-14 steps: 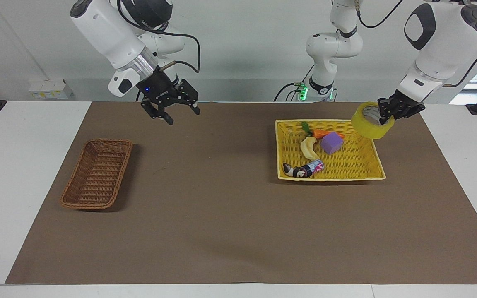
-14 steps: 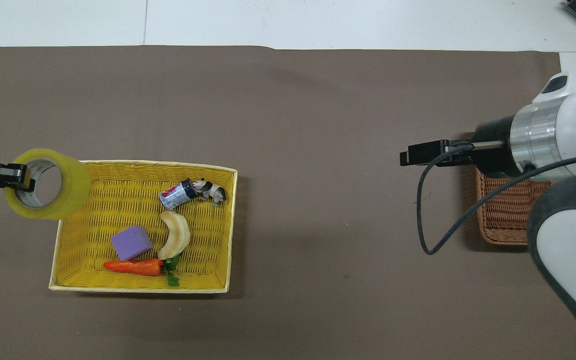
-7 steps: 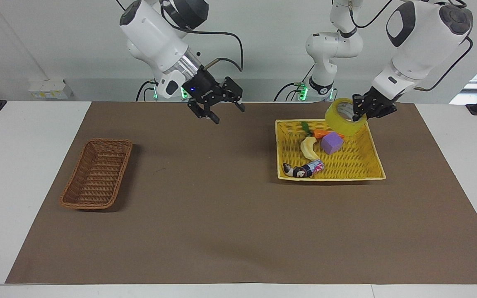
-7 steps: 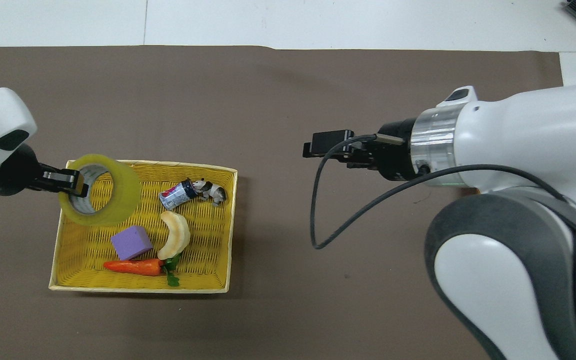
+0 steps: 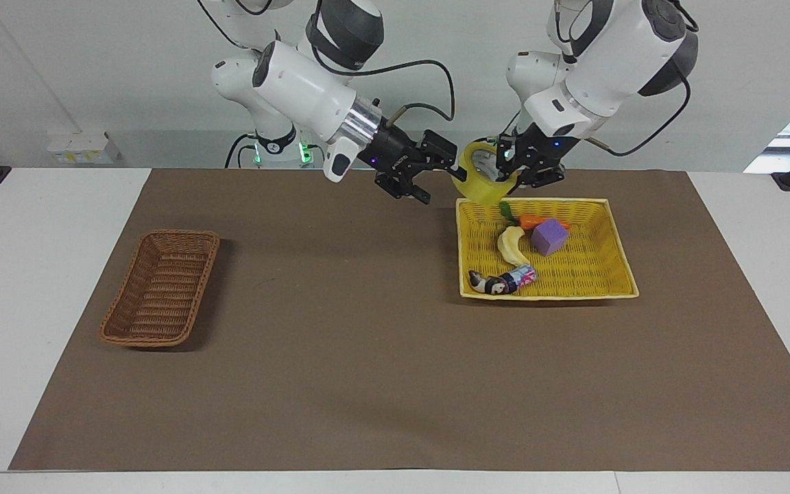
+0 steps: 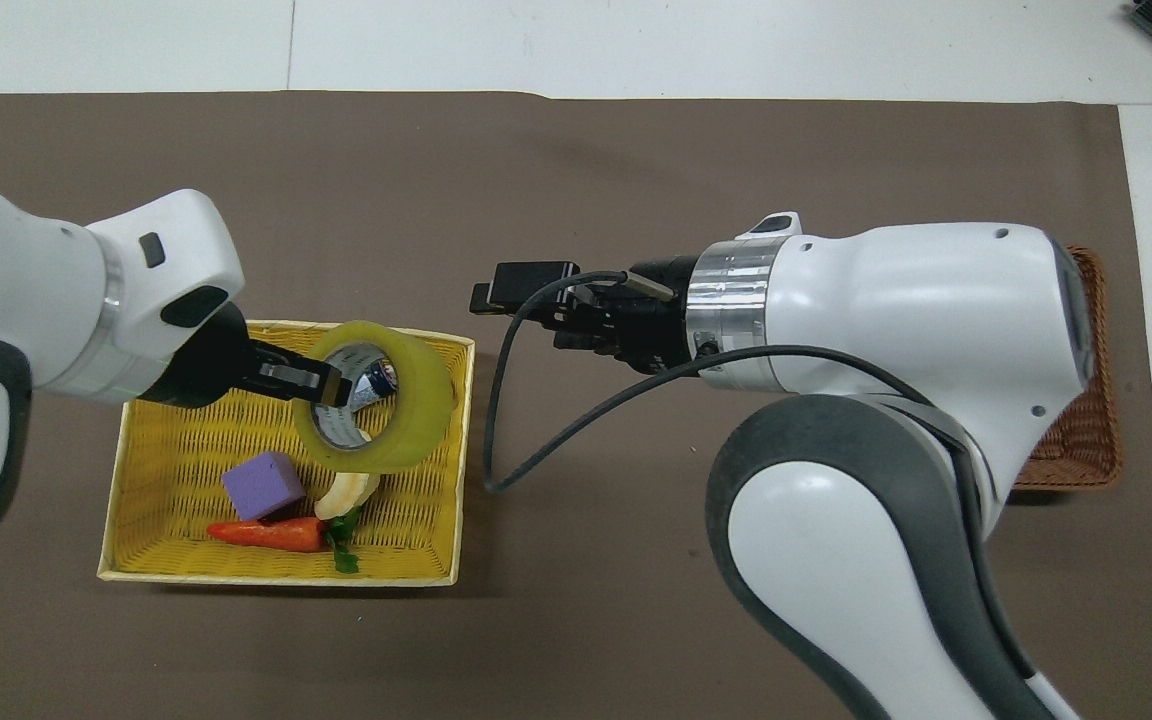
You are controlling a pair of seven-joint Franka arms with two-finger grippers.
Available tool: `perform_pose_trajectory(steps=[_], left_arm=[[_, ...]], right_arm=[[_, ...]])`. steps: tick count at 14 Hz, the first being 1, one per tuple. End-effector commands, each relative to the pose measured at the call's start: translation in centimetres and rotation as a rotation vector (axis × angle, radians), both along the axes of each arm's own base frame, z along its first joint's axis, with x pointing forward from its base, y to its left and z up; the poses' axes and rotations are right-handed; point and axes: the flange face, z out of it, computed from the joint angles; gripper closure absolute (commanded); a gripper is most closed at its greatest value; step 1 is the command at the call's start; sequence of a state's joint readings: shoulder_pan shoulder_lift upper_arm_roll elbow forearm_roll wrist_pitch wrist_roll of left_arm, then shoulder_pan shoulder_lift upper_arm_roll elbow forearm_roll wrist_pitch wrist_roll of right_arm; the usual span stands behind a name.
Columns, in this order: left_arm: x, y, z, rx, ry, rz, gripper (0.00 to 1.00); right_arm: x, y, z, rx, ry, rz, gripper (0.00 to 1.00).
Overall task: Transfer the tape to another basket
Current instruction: 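Carry the tape toward the right gripper while the right gripper reaches it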
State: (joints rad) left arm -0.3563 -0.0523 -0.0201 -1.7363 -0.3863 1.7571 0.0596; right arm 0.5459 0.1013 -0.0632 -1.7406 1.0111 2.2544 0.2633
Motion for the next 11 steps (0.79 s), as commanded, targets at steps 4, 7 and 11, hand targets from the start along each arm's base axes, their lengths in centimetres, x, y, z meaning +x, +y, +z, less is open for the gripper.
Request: perform_pose_trajectory(steps=[4,7,11], left_arm=[[-1.1,-2.4,1.4,-0.102,-0.073,0.019,1.0],[-1.3,-4.3,1.4,-0.124,-0.099,0.045,1.0],[-1.4,-4.8,1.4,-0.129,-0.109,0.045,1.0]], right_arm=[[-1.3,-1.6,-1.8,0.013,0.002,0.036,0.0],[-1.3,-1.7,-1.7,0.006,-0.008,0.042,0.0],[-1.3,-1.9,-1.9,0.002,0.013,0.051,1.0]])
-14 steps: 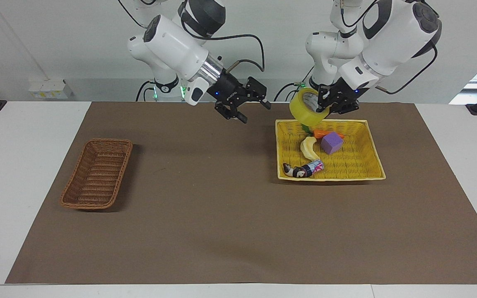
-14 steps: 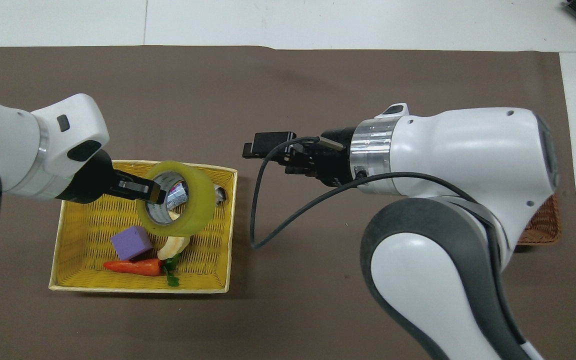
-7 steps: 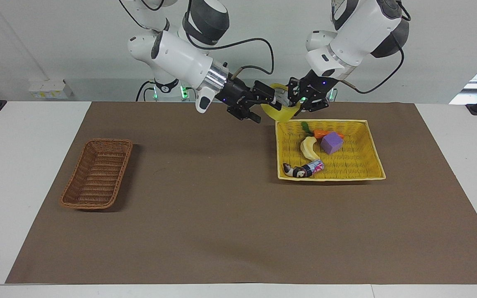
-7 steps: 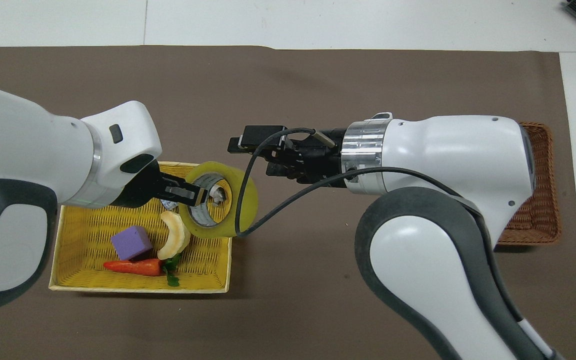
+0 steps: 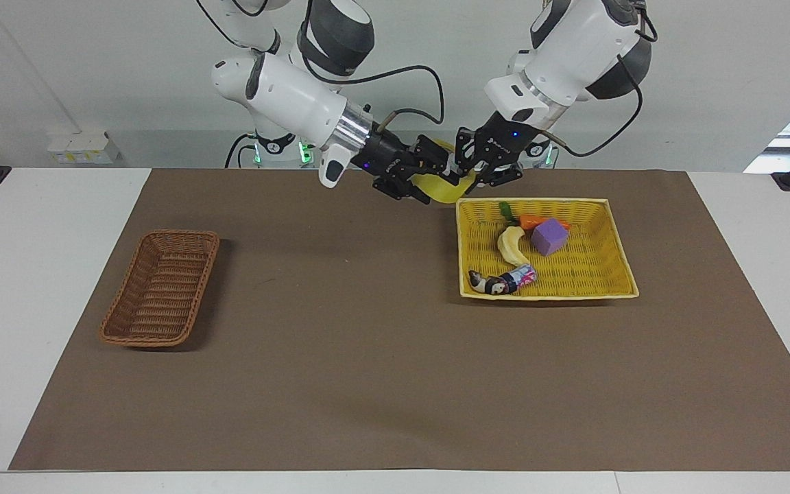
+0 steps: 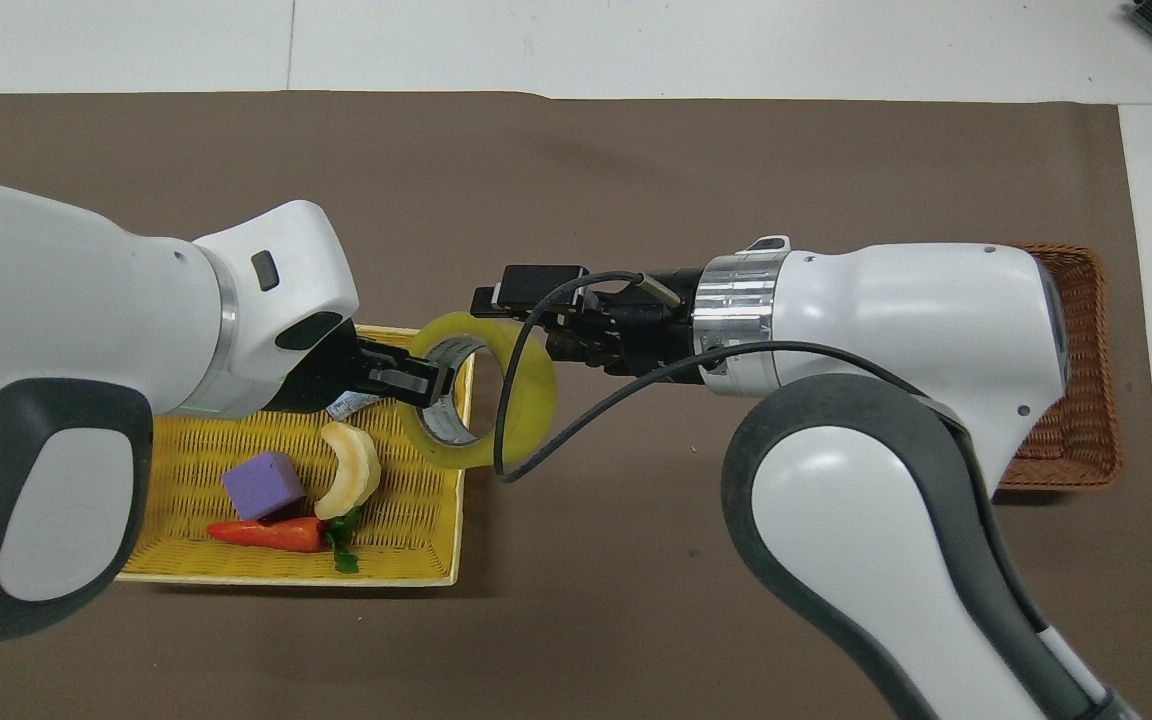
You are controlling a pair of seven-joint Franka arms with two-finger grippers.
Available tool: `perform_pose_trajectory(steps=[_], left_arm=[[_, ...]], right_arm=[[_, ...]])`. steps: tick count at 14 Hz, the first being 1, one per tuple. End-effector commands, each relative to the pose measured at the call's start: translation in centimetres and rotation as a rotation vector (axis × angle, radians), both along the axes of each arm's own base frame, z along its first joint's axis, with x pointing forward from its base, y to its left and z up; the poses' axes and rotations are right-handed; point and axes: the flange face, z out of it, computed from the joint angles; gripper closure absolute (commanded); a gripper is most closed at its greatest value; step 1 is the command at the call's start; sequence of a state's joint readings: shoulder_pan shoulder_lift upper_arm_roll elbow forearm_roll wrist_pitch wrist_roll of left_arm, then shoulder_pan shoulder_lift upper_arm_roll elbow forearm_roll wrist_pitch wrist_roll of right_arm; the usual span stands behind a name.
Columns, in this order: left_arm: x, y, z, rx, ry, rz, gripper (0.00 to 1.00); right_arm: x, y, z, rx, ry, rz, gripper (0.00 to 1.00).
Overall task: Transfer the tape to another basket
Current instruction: 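Carry the tape toward the right gripper while the right gripper reaches it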
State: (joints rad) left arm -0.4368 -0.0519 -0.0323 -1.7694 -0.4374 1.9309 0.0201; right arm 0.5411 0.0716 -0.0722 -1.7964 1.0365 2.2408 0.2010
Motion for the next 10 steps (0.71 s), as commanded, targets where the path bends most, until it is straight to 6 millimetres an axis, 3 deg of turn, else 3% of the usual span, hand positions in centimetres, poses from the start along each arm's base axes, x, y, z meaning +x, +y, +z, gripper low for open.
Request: perform_pose_trajectory(steps=[1,2,3,4,5,6,10], left_arm=[[-0.4,0.1,1.3,-0.041,-0.027,0.027,1.0],[-0.3,0.2,1.2,-0.042,-0.022,0.033,0.98],[-0.3,0.3,1.2,-0.044,-0.011,0.058,0.86],[-0.2,0.2,1.1,-0.046,0.009,0.098,0.52],[-0.1,0.3,1.2,-0.051,0.019,0.14,0.09],[0.1,0.2,1.5,-0.057,0.028,0.176,0.0],[-0.3,1.3,2.6,-0.055,0.092,0.303,0.0]], right_arm=[[-0.5,-1.0,-0.9,0.001,0.034,0.021,1.0],[-0.3,-1.4,-0.9,0.002,0.042,0.015,1.0],[-0.3,-1.4,-0.8,0.003,0.046,0.015,1.0],[-0.3,-1.4,-0.9,0.003,0.048,0.015,1.0],[-0.3,-1.5,-0.9,0.003,0.048,0.014,1.0],[-0.3,-1.4,-0.9,0.003,0.049,0.014,1.0],[-0.3,-1.4,-0.9,0.002,0.052,0.012,1.0]])
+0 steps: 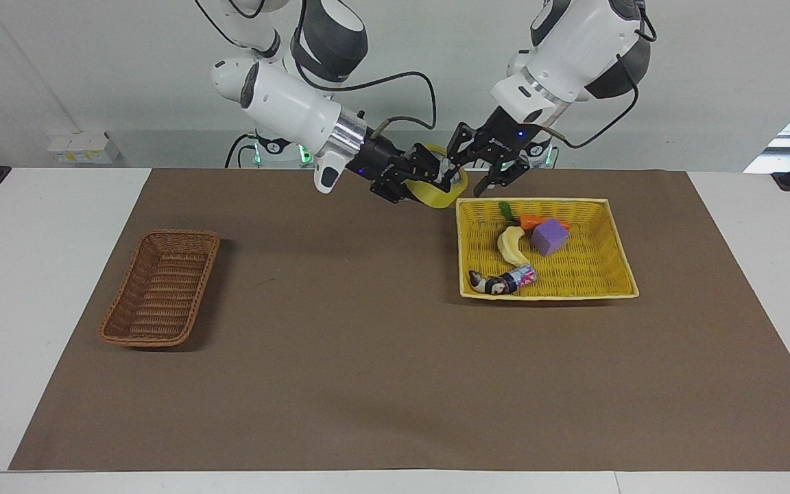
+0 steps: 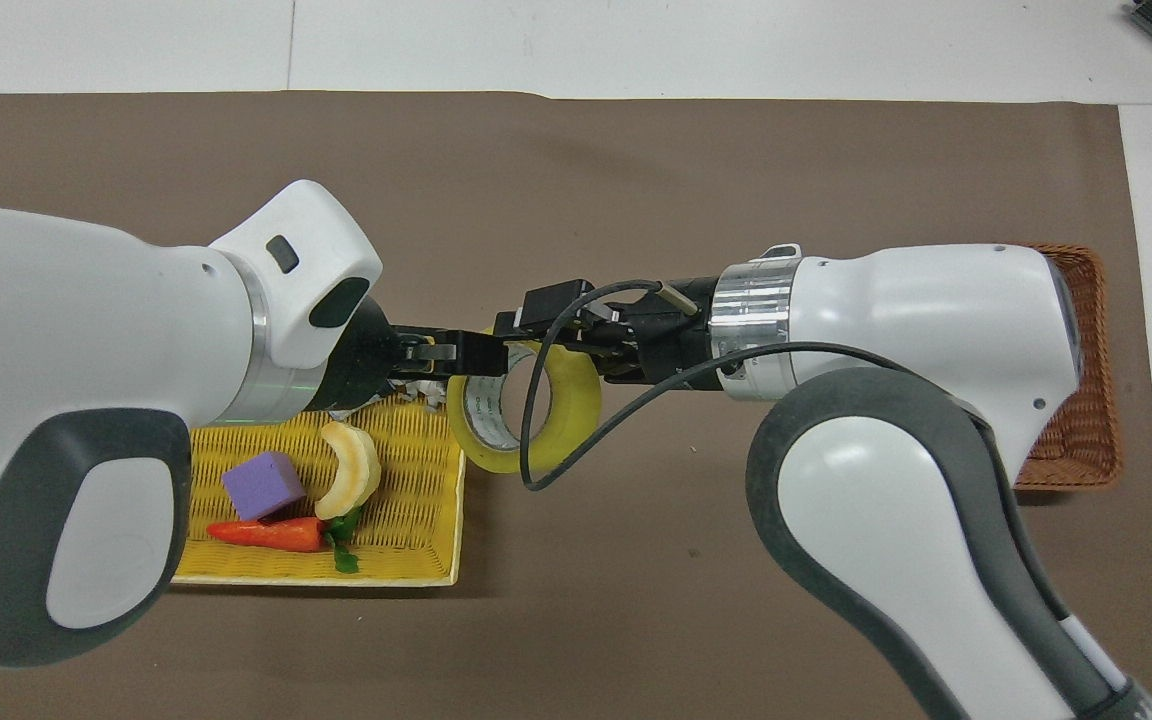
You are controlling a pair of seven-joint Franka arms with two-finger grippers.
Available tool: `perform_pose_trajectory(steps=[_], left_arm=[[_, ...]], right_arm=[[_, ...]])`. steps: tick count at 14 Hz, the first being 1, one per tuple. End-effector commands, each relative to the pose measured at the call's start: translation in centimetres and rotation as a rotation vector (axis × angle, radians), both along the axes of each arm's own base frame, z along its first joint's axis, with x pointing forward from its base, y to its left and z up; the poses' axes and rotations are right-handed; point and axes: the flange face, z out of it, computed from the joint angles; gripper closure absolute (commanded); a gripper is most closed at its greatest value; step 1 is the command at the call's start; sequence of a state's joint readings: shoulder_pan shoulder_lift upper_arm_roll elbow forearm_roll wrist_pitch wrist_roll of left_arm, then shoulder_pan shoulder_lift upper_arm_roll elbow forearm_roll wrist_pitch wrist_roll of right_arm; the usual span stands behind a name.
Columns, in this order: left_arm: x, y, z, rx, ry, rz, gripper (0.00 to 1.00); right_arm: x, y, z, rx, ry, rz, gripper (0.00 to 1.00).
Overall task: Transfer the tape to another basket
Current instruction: 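Take the tape with the right gripper while the left gripper releases it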
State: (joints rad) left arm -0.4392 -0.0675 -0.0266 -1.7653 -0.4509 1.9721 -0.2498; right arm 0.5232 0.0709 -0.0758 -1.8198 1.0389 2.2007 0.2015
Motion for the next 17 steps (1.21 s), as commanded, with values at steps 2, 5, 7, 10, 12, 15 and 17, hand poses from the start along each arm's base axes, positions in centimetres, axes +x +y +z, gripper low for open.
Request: perform_pose_trajectory(steps=[2,5,7,10,12,15,17], left_arm=[[0.2,3.5,0.7,0.026,0.053,0.065,0.0],[1.1,7.8,-0.4,0.16,0.089,0.097,0.0],[2.6,12.6,-0.7,0.185,0.102,0.174,0.0],[3.7,17.8,-1.1,0.302,0.082,0.222,0.0],[4.1,21.1,-1.3,0.383,0.066,0.199,0.0],[3.9,26.3,-1.5,0.452,0.054,0.06,0.0],[3.8,27.8,-1.5,0.46,0.057,0.028,0.0]], right_arm=[[-0.2,-0.9,0.4,-0.001,0.002,0.001,1.0],[0.3,-2.1,0.3,-0.025,-0.005,0.006,1.0],[0.9,-4.2,0.5,-0.039,0.0,0.014,1.0],[2.0,-9.5,1.5,-0.025,0.018,0.015,1.0],[2.9,-14.5,1.6,0.014,0.067,-0.022,1.0],[3.5,-22.0,1.9,0.093,0.125,-0.105,1.0],[3.5,-27.4,1.7,0.089,0.146,-0.164,1.0]])
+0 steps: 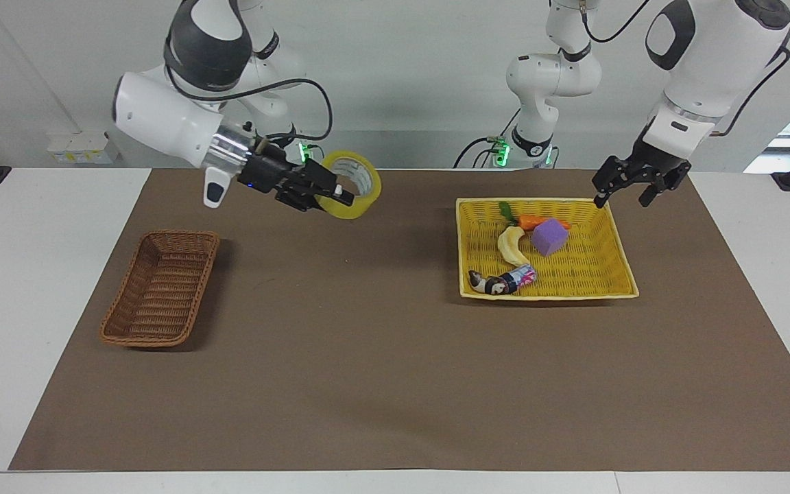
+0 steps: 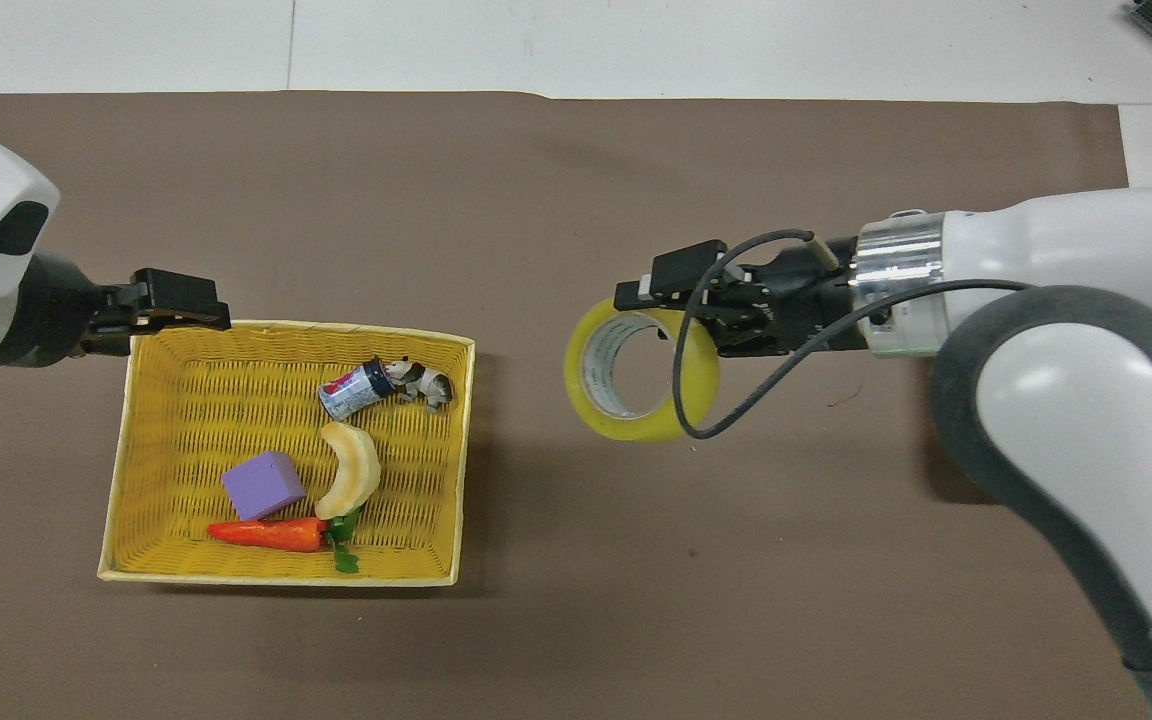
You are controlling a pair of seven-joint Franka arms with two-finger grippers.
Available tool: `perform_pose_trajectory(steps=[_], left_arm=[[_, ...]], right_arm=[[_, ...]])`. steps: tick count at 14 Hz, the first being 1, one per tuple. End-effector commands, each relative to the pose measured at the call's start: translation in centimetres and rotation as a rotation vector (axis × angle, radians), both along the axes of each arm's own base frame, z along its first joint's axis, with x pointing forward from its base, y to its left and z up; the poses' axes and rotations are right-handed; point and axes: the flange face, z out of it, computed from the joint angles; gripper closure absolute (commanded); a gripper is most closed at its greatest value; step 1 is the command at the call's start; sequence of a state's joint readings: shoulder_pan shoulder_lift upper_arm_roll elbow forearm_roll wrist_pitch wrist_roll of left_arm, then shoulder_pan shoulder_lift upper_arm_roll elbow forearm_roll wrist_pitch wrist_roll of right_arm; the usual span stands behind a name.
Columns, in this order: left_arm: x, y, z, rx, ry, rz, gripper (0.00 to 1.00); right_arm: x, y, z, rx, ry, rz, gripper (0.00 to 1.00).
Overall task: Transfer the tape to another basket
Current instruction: 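Take the tape with the right gripper while the left gripper releases it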
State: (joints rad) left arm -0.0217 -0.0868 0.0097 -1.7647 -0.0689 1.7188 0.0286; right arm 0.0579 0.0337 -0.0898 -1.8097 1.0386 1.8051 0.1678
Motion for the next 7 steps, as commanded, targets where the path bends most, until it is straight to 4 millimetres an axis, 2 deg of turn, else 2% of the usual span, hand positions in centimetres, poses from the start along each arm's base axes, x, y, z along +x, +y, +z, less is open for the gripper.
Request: perform_pose_trajectory(steps=[1,3,5,7], left_arm=[[-0.4,1.2,0.8,0.042,0.02,-0.042,0.0],[-0.4,1.2,2.2,0.085,0.032,-0.059,0.0],[-0.3,1.5,3.5,0.086,0.046,-0.075,0.0],[-0.6,1.6,3.8,0.084,0.065,-0.12,0.0]], right_arm=[[-0.5,-6.2,0.4,-0.01,0.012,-0.073,1.0],[-0.6,-10.9,-1.4,-0.139,0.055,-0.127,1.0],[-0.7,-16.6,-4.9,-0.16,0.068,-0.16,1.0],[-0.7,-18.9,-6.9,-0.214,0.004,-0.099,1.0]])
